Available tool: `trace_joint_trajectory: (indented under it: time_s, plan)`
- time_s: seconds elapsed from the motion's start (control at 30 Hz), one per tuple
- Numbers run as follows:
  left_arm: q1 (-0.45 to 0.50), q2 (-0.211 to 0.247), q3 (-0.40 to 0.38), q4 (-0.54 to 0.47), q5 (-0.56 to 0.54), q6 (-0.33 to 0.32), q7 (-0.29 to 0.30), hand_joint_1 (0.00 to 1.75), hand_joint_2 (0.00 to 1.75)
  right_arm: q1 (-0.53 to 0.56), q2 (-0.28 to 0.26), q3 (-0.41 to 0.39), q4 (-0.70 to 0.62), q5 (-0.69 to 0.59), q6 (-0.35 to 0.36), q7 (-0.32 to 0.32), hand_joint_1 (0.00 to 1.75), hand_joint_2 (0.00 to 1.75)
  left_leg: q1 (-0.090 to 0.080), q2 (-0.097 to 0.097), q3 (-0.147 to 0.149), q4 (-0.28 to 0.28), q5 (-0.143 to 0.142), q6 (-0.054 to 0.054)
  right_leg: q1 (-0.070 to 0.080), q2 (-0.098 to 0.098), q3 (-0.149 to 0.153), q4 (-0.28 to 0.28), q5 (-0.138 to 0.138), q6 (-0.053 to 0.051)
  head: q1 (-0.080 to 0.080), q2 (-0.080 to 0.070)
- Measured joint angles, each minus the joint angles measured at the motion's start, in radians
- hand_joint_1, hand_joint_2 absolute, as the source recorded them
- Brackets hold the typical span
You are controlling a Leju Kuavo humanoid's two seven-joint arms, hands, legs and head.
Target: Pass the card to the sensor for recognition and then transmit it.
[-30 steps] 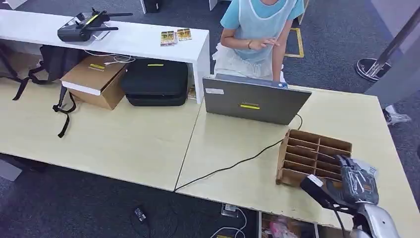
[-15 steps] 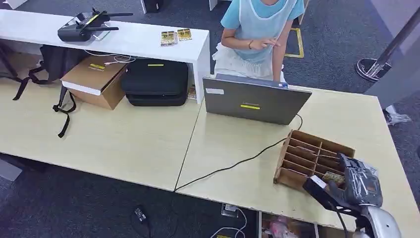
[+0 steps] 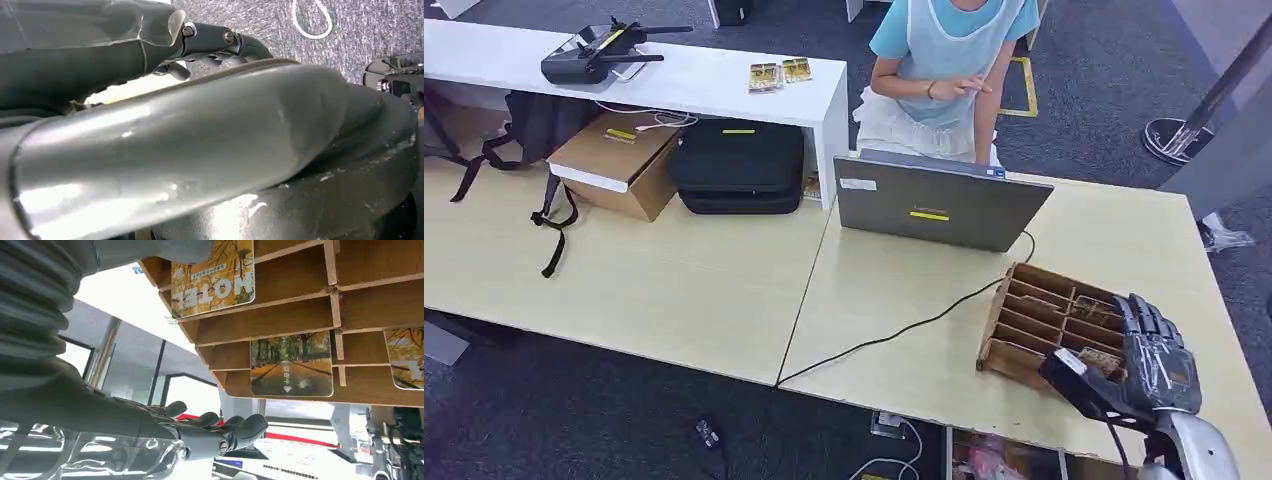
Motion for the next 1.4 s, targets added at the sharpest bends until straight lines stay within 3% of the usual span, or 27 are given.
trace_joint_trajectory:
  time_s: [0.47,0.7,1.03,1.17,1.4]
  plan:
    - [0.000,-0.001,0.011,0.000,0.019,0.002,0.000,0.00,0.00,0.011,0.000,-0.026,-0.014,-0.018,-0.016,0.004,0.00,1.75,0.000,0.000,0.000,0.000,0.000,0.000,0.000,0.000,0.000,0.000,0.000,0.000,0.000,0.000]
    - [0.000,-0.002,0.016,0.000,0.020,0.003,0.000,0.00,0.00,0.044,0.000,-0.061,-0.073,-0.038,-0.062,-0.004,0.00,1.75,0.000,0.000,-0.001,0.000,0.000,0.000,0.000,0.000,-0.001,0.000,0.000,0.000,0.000,0.000]
    - [0.000,-0.005,0.025,0.000,0.029,0.007,0.000,0.00,0.00,0.078,0.000,-0.102,-0.153,-0.050,-0.061,-0.008,0.00,1.75,0.000,0.000,-0.001,0.000,0.000,0.000,0.000,0.000,-0.001,0.000,0.000,0.000,0.000,0.000]
    - [0.000,-0.006,0.027,0.000,0.035,0.007,0.000,0.00,0.00,0.097,0.000,-0.111,-0.182,-0.076,-0.019,-0.014,0.00,1.75,0.000,0.000,-0.001,0.000,0.000,0.000,0.000,0.000,-0.001,0.000,0.000,0.000,0.000,0.000]
    - [0.000,-0.006,0.035,0.000,0.039,0.008,0.000,0.00,0.00,0.166,-0.013,-0.115,-0.237,-0.216,0.122,-0.036,0.00,1.75,0.000,-0.001,-0.002,0.000,0.000,0.000,0.000,-0.001,-0.001,0.000,0.000,0.000,0.000,0.000]
